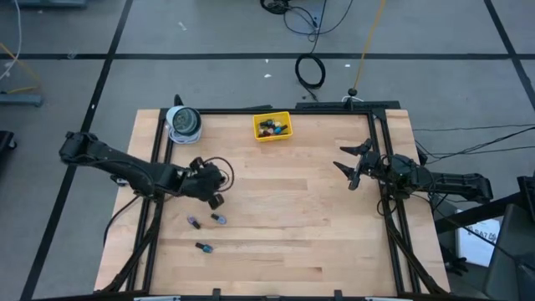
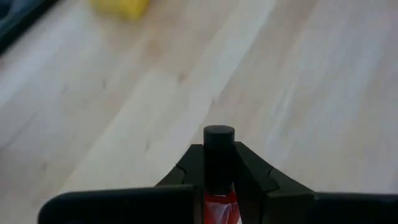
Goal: Pick & Place Nail Polish
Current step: Put the red nail polish bottle into the yellow bin
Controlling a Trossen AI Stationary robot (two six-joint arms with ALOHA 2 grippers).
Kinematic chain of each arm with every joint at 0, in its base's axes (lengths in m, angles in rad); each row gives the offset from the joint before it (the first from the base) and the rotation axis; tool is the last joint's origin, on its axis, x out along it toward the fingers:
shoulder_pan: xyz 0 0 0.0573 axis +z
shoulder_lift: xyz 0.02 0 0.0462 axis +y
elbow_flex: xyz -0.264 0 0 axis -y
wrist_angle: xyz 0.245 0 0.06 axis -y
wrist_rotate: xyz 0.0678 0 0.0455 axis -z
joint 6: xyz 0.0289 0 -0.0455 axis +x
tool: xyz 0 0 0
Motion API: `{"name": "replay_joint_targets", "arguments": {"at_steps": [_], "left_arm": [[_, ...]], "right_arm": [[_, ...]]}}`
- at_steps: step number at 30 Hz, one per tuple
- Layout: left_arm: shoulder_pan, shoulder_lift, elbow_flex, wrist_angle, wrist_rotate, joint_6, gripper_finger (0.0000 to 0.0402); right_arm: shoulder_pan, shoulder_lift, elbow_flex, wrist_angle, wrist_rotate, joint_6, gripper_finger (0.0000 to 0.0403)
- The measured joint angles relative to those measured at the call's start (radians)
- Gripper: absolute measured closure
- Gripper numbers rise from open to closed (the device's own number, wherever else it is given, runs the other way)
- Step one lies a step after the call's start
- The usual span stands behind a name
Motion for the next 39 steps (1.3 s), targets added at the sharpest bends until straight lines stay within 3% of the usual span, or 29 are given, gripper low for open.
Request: {"name": "replay_joint_targets", "arguments": {"at_steps": [6,10,14,22,25,30,39], "left_arm": [[0.0,-0.081,0.002,0.246,0.013,0.117,0.0365],[-0.001,-0.111,0.002,0.414,0.103,0.197,0.0365],[-0.001,-0.114,0.002,0.59,0.244,0.248,0.0364],[-0.018,-0.111,0.002,0.893,0.635,0.252,0.0364],[-0.04,-0.1,0.003,1.0,0.721,0.249,0.0364],[-0.092,-0.1,0.003,1.1,0.766,0.25,0.0361],[-0.154,-0.1,0.003,1.117,0.754,0.299,0.0364]], "right_arm": [[0.0,0.0,0.0,0.0,0.0,0.0,0.0135],[0.0,0.0,0.0,0.0,0.0,0.0,0.0135],[0.0,0.0,0.0,0.0,0.0,0.0,0.0135],[0.0,0.0,0.0,-0.001,0.0,0.018,0.0135],[0.0,0.0,0.0,-0.006,0.0,0.019,0.0135],[0.0,0.0,0.0,-0.007,0.0,0.019,0.0135],[0.0,0.0,0.0,-0.007,0.0,0.019,0.0135]]}}
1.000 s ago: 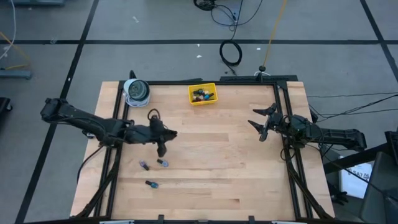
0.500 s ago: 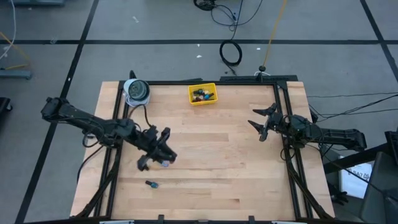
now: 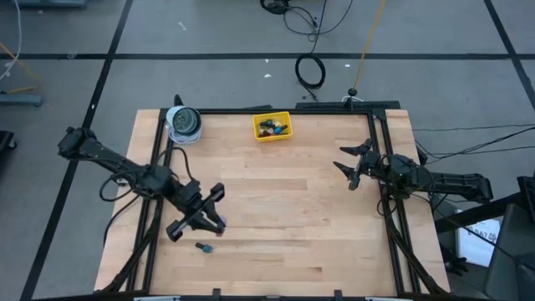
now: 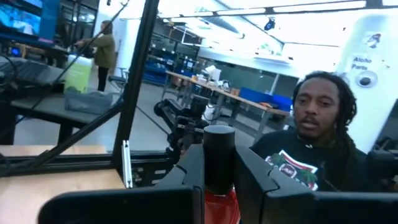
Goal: Pick & Place Nail Polish
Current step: Put the red nail polish bottle into the yellow bin
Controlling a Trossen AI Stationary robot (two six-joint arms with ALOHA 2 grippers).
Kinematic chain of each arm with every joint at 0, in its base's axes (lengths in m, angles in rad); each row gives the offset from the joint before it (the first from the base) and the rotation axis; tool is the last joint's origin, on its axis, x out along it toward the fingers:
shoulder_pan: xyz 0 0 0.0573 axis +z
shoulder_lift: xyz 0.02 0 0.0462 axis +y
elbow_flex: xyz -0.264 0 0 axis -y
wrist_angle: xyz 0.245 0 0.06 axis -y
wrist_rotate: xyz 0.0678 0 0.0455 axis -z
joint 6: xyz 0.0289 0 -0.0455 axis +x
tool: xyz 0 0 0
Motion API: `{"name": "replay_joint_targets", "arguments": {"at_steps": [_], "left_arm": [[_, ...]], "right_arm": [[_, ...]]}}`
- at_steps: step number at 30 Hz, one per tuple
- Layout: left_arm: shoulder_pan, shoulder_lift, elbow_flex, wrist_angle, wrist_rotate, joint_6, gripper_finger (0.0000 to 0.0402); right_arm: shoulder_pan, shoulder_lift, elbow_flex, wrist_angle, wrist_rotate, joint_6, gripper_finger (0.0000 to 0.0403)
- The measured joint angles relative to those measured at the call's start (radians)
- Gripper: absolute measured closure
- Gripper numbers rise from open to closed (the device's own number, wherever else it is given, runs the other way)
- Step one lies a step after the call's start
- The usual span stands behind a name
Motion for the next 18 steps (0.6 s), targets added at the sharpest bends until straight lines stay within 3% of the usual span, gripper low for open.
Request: {"name": "replay_joint_targets", "arguments": {"at_steps": [18], "left_arm": [[-0.004,0.0,0.0,-0.002,-0.026,-0.004,0.0363]], "right_arm": [[0.0,0.0,0.0,0.0,0.0,0.0,0.0135]]}}
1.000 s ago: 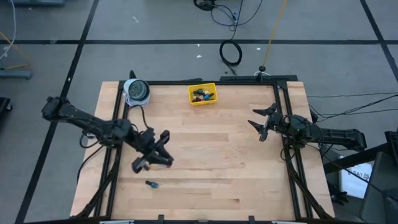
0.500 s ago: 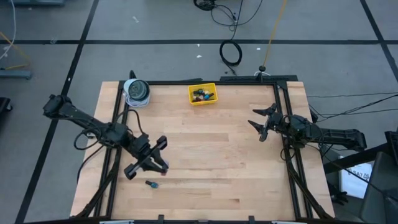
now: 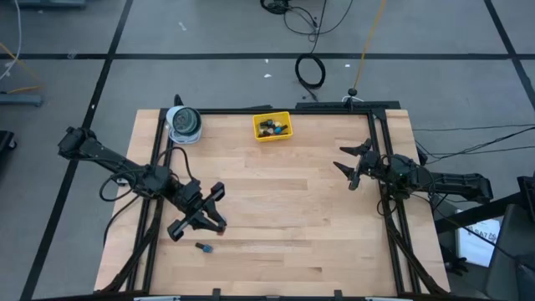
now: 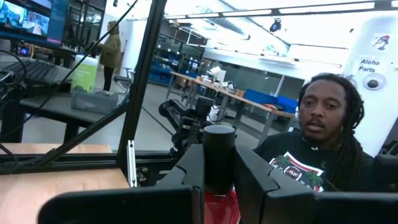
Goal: Pick & Place Nail Polish
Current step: Put the red nail polish bottle into the yellow bin
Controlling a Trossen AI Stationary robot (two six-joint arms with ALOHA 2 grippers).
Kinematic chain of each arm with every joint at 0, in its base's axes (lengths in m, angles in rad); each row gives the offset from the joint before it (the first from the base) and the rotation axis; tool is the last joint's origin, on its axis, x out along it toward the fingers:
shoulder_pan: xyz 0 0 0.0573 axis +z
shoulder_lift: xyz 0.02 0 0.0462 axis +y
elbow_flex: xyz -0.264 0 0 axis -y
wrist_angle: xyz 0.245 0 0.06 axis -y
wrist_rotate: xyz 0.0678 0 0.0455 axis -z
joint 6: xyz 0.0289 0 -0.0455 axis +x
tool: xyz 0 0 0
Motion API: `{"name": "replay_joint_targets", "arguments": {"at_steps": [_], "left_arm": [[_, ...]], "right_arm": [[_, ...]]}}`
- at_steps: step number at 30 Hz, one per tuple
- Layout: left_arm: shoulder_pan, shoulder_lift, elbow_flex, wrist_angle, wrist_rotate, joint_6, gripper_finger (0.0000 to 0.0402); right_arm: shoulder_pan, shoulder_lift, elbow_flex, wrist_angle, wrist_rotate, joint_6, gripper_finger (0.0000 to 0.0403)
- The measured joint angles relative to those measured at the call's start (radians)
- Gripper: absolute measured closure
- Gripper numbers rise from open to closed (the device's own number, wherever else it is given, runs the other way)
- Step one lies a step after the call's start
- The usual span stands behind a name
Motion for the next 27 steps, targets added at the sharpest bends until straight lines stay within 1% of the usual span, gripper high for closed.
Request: {"name": "replay_joint_targets", "arguments": {"at_steps": [7,9,11,15,18,20,24,27], "left_arm": [[0.0,0.0,0.0,-0.002,0.0,0.003,0.0364],[0.0,0.0,0.0,-0.01,-0.025,0.031,0.0361],[-0.001,0.0,0.0,-0.054,-0.097,0.083,0.0361],[0.0,0.003,0.0,-0.178,-0.307,0.197,0.0364],[0.012,0.036,0.0,-0.232,-0.464,0.245,0.0364],[0.025,0.063,0.0,-0.275,-0.544,0.266,0.0364],[0.078,0.125,0.0,-0.308,-0.685,0.266,0.0364],[0.155,0.192,0.0,-0.324,-0.717,0.227,0.0364]], "right_arm": [[0.0,0.0,0.0,0.0,0.0,0.0,0.0135],[0.0,0.0,0.0,0.0,0.0,0.0,0.0135],[0.0,0.0,0.0,0.0,0.0,0.0,0.0135],[0.0,0.0,0.0,0.0,0.0,0.0,0.0135],[0.0,0.0,0.0,0.0,0.0,0.0,0.0135],[0.0,0.0,0.0,0.0,0.0,0.0,0.0135],[0.0,0.0,0.0,0.0,0.0,0.0,0.0135],[0.0,0.0,0.0,0.0,0.0,0.0,0.0135]]}}
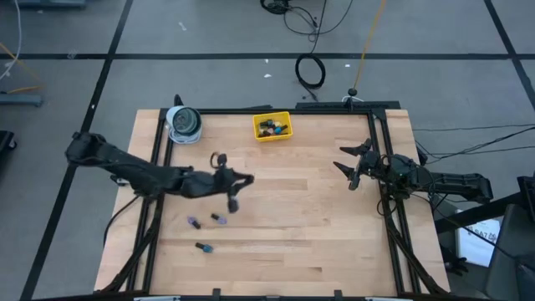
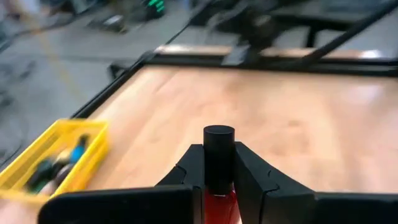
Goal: Pick & Place Nail Polish
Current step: Put the red nail polish bottle into the yellow bin
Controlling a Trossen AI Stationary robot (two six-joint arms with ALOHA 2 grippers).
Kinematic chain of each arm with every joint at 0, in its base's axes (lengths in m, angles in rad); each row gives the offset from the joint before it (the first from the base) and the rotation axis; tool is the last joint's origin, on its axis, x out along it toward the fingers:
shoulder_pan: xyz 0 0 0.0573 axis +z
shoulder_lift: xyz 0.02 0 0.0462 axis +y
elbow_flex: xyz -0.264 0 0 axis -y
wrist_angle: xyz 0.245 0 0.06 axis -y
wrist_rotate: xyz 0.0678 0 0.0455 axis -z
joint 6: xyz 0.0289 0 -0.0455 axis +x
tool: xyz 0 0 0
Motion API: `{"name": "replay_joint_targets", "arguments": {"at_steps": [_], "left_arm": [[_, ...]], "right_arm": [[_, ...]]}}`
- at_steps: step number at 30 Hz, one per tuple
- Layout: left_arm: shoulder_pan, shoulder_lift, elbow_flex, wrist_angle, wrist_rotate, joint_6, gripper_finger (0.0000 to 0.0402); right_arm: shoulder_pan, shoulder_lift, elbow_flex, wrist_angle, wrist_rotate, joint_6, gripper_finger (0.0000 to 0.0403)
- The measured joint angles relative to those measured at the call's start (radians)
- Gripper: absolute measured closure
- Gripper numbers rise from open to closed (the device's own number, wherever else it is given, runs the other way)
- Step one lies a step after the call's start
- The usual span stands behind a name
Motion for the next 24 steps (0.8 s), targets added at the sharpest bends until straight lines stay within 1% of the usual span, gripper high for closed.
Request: {"name": "replay_joint_targets", "arguments": {"at_steps": [2,4,7,12,14,18,20,24], "left_arm": [[0.058,0.034,0.0,0.002,0.004,-0.023,0.0364],[0.125,0.068,0.0,0.008,0.034,-0.043,0.0364],[0.228,0.111,0.0,0.028,0.114,-0.045,0.0364],[0.393,0.162,0.0,0.128,0.265,-0.045,0.0364],[0.45,0.182,0.005,0.153,0.31,-0.046,0.0364],[0.531,0.23,0.074,0.144,0.37,-0.039,0.0364],[0.559,0.264,0.133,0.089,0.386,-0.014,0.0364],[0.6,0.347,0.279,-0.053,0.387,0.032,0.0364]], "right_arm": [[0.0,0.0,0.0,0.0,0.0,0.0,0.0135],[0.0,0.0,0.0,0.0,0.0,0.0,0.0135],[0.0,0.0,0.0,0.0,0.0,0.0,0.0135],[0.0,0.0,0.0,0.0,0.0,0.0,0.0135],[0.0,0.0,0.0,0.0,0.0,-0.002,0.0135],[0.0,0.0,0.0,0.0,0.0,-0.003,0.0135],[0.0,0.0,0.0,0.0,0.0,-0.003,0.0135],[0.0,0.0,0.0,0.0,0.0,-0.004,0.0135]]}}
